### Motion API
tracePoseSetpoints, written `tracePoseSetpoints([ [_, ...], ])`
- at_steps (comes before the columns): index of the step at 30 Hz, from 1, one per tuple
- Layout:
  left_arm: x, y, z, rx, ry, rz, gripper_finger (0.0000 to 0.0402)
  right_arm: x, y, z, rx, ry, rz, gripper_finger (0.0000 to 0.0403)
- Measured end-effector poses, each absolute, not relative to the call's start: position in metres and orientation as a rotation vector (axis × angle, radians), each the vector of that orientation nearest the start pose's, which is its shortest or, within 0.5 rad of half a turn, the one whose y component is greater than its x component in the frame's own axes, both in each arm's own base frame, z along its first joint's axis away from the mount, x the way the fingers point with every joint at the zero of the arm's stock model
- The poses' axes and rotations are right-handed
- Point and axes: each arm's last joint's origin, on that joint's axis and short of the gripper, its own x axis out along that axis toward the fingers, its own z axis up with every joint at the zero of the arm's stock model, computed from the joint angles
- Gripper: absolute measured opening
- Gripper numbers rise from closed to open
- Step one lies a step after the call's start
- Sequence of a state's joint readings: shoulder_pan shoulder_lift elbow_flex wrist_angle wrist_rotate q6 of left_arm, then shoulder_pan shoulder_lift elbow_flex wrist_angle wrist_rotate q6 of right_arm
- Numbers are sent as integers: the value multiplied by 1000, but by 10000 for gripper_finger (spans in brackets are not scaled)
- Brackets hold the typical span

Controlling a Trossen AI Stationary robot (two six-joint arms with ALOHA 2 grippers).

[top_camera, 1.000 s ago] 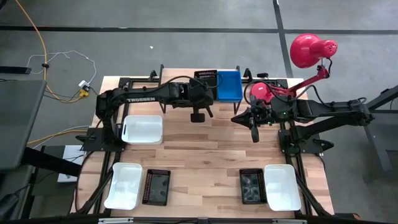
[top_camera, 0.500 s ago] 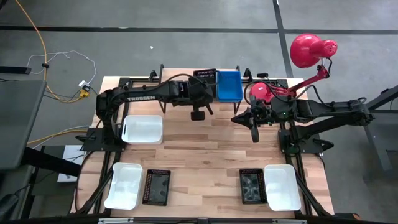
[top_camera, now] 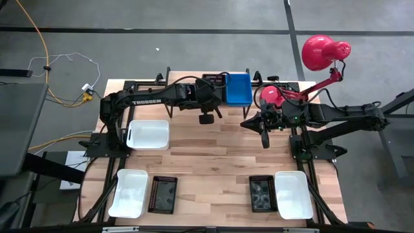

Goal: Stack baskets on shelf by color
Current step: Put the top black bin in the middle of the shelf, then stack the right black bin on top of the other black bin on the shelf

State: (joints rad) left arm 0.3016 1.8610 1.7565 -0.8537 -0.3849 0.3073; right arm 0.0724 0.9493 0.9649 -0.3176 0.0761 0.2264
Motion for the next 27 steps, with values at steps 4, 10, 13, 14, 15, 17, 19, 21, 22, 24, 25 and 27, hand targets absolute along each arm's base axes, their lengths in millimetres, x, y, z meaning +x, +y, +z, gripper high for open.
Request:
tracePoseSetpoints([
  [4, 379, 129, 315, 311, 1051, 482, 124, 202, 13, 353, 202, 300, -37, 0],
  [10, 378, 127, 341, 272, 1002, 482, 161, 202, 12, 353, 200, 300, -37, 0],
  [13, 375, 124, 359, 247, 984, 456, 171, 202, 12, 353, 200, 300, -37, 0],
  [14, 373, 123, 365, 232, 980, 443, 173, 202, 12, 353, 200, 300, -38, 0],
  [15, 371, 121, 371, 209, 970, 433, 174, 202, 12, 353, 199, 299, -42, 0],
  [17, 365, 117, 384, 143, 925, 391, 174, 202, 12, 353, 199, 297, -62, 0],
  [19, 356, 110, 399, 48, 850, 320, 172, 202, 12, 353, 198, 296, -66, 0],
  [21, 345, 103, 412, -44, 769, 254, 169, 202, 12, 353, 199, 296, -66, 0],
  [22, 341, 98, 416, -81, 736, 225, 167, 202, 12, 353, 199, 297, -65, 0],
  [24, 331, 87, 425, -119, 657, 196, 162, 202, 12, 353, 200, 297, -58, 0],
  [25, 325, 81, 428, -129, 618, 189, 159, 202, 12, 353, 200, 298, -58, 0],
  [27, 312, 66, 435, -140, 504, 170, 154, 202, 12, 353, 206, 298, -53, 0],
])
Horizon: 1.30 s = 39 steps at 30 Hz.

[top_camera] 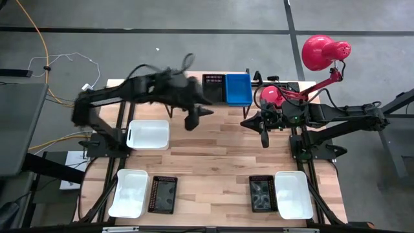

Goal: Stack baskets on shelf by color
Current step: Stack the right black bin on top of the other black bin on the shelf

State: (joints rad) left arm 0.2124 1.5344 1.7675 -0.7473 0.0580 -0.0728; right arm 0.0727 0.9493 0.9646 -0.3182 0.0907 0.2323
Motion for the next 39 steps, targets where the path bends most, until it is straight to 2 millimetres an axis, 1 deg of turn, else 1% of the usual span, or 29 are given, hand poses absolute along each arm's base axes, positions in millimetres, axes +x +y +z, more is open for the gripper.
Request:
tracePoseSetpoints([
  [3, 289, 43, 434, -150, 341, 157, 147, 202, 13, 353, 226, 308, -18, 0],
  [8, 254, 4, 409, -159, 125, 129, 139, 202, 15, 352, 241, 321, 37, 0],
  [10, 238, -7, 397, -178, 71, 112, 138, 202, 15, 352, 241, 321, 40, 0],
  [14, 218, -20, 379, -256, -25, 103, 138, 202, 15, 352, 242, 318, 40, 0],
  [18, 203, -23, 375, -299, -85, 140, 138, 202, 14, 353, 235, 302, -1, 0],
  [21, 198, -23, 378, -306, -111, 161, 138, 203, 13, 354, 232, 289, -30, 0],
  [25, 196, -23, 380, -311, -130, 169, 138, 203, 13, 357, 239, 260, -29, 0],
  [27, 196, -22, 380, -304, -128, 179, 138, 204, 13, 359, 285, 233, -28, 1],
  [29, 196, -22, 380, -296, -127, 180, 138, 204, 14, 362, 339, 223, -8, 10],
  [31, 196, -22, 380, -294, -126, 181, 138, 205, 15, 366, 381, 243, 23, 30],
  [34, 196, -22, 380, -282, -123, 185, 138, 207, 20, 367, 424, 346, 63, 76],
  [37, 196, -22, 379, -271, -118, 187, 138, 208, 27, 361, 468, 524, 109, 125],
  [39, 196, -22, 379, -266, -116, 187, 138, 208, 35, 355, 552, 641, 176, 154],
])
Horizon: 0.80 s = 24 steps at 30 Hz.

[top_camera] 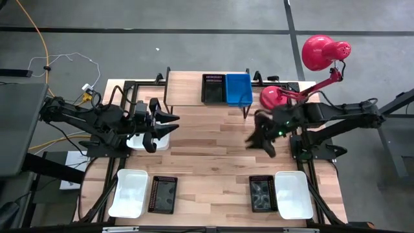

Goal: Stack baskets on shelf by color
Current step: Stack the right black bin on top of the other black bin on the shelf

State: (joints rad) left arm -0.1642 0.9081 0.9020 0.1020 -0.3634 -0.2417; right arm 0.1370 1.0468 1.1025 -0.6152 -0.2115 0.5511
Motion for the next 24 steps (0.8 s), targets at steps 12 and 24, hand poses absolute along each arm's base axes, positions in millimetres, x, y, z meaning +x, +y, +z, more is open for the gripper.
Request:
tracePoseSetpoints([
  [12, 196, -22, 379, -256, -114, 188, 138, 197, 144, 323, 845, 1153, 468, 198],
  [24, 197, -22, 378, -250, -107, 189, 138, 205, 236, 240, 571, 1337, 385, 168],
])
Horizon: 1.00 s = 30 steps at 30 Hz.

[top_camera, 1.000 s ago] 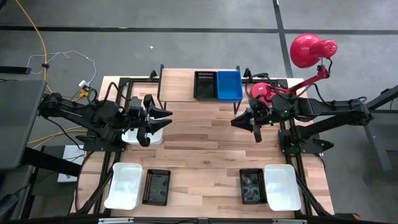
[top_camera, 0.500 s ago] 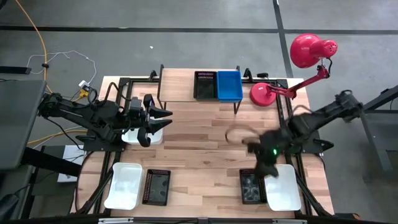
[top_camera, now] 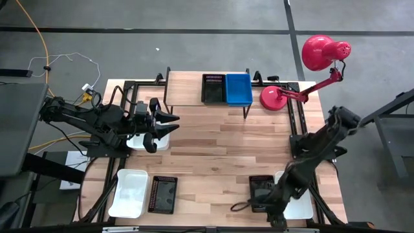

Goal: Stack baskets on shelf by color
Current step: Stack the right black bin on top of the other black bin on the shelf

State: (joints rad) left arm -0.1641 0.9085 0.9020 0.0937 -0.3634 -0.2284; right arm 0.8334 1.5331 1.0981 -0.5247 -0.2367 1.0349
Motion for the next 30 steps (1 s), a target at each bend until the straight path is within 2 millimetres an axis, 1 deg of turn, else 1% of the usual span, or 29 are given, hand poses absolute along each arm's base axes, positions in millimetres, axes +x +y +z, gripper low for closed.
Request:
tracePoseSetpoints([
  [5, 197, -22, 378, -220, -104, 190, 138, 208, 249, 209, 509, 1415, 320, 165],
  [11, 197, -22, 378, -219, -104, 190, 138, 212, 252, 179, 421, 1448, 174, 165],
  [14, 197, -22, 378, -219, -104, 190, 138, 213, 252, 173, 416, 1446, 113, 165],
  [22, 197, -22, 378, -194, -102, 191, 138, 212, 250, 162, 371, 1491, 61, 162],
  [24, 197, -22, 378, -193, -102, 192, 138, 211, 250, 160, 359, 1498, 63, 145],
  [25, 196, -22, 378, -194, -102, 195, 138, 212, 250, 160, 348, 1496, 76, 128],
  [26, 196, -22, 378, -194, -103, 199, 138, 212, 250, 160, 343, 1493, 90, 104],
  [28, 196, -22, 378, -194, -103, 203, 138, 214, 248, 165, 334, 1480, 122, 39],
  [29, 196, -22, 378, -194, -103, 204, 138, 214, 246, 170, 327, 1469, 147, 21],
  [30, 196, -22, 378, -194, -103, 205, 138, 215, 244, 177, 328, 1453, 171, 16],
])
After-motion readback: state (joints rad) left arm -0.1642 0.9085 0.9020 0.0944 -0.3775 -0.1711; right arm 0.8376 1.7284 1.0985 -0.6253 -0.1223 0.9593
